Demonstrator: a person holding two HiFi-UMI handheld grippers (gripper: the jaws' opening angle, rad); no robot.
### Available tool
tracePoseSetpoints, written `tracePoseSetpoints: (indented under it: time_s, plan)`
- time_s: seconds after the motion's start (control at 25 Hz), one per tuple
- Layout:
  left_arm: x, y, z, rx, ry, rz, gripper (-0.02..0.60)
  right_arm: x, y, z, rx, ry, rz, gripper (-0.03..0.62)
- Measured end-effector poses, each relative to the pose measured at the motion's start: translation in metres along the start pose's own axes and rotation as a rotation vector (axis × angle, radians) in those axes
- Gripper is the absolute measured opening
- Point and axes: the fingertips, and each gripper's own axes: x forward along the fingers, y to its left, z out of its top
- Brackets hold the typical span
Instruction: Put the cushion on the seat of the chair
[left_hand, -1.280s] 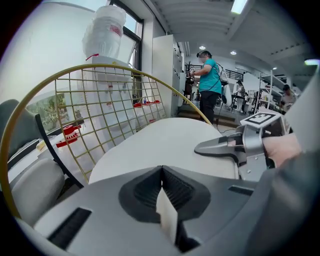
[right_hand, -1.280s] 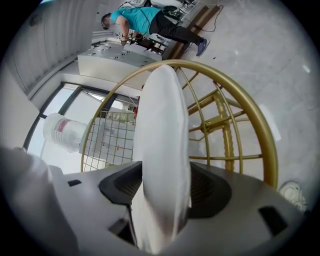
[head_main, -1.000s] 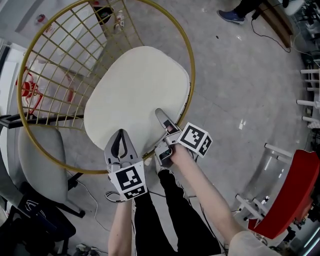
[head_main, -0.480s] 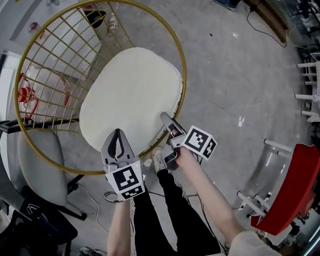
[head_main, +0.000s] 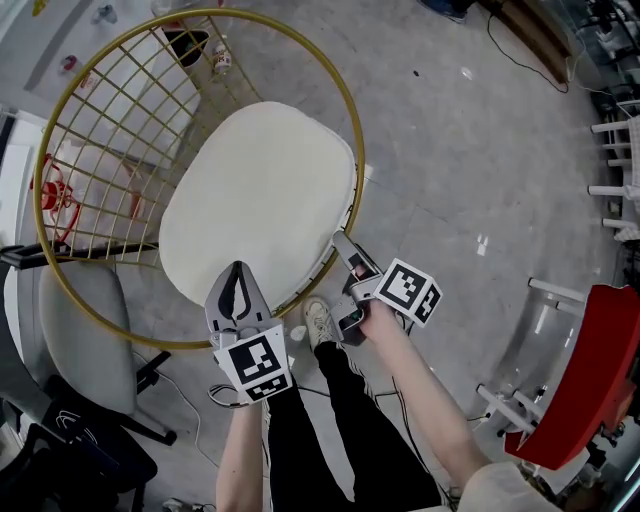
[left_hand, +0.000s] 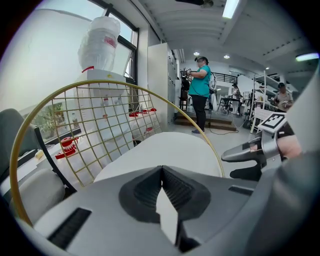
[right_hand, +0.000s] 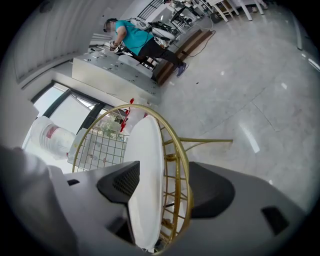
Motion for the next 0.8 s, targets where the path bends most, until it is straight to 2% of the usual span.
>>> tracePoseSetpoints:
  time_s: [0.2, 0.4, 0.48, 0.64, 0.8]
  plan:
    - [-0.007, -0.003, 0.007, -0.009, -0.015, 0.007, 0.014, -0.014, 0.010, 0.014, -0.080, -0.033, -0.017, 0.293]
    - [-0.014, -0.006, 0.019, -0.006, -0.041, 0.012, 0.014, -0.043, 0.038, 0.051, -0.402, -0.168, -0.119, 0.292]
    - [-0.016, -0.005, 0.029, -0.007, -0.060, 0.021, 0.014, -0.055, 0.058, 0.068, -0.500, -0.235, -0.136, 0.291]
    - [-0.027, 0.000, 0.059, -0.024, -0.098, 0.037, 0.014, -0.080, 0.106, 0.095, -0.654, -0.354, -0.143, 0.291]
    - [-0.042, 0.007, 0.108, -0.062, -0.183, 0.057, 0.014, -0.104, 0.171, 0.116, -0.806, -0.459, -0.090, 0.291]
